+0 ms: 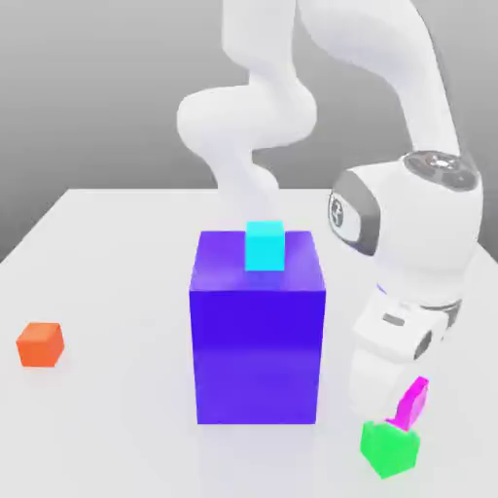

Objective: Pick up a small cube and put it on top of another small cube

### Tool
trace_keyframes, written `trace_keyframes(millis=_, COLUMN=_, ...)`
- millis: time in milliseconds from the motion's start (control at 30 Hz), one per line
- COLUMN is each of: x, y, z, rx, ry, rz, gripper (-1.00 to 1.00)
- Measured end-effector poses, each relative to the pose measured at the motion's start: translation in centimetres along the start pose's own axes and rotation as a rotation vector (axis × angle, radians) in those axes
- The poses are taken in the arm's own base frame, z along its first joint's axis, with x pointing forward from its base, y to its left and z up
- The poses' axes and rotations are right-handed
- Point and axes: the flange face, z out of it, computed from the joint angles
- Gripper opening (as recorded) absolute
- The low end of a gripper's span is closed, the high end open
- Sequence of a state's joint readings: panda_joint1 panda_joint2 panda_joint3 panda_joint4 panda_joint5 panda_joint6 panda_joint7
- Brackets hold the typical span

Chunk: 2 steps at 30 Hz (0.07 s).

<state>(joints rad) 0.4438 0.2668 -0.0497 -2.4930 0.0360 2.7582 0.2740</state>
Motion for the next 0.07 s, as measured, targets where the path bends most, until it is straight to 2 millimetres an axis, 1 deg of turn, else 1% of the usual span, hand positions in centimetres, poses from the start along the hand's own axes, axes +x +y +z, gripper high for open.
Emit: trace_keyframes(millis=67, x=0.0, y=0.0, z=0.0, rx=0.0, ry=0.0, rz=0.0, gripper=1.0)
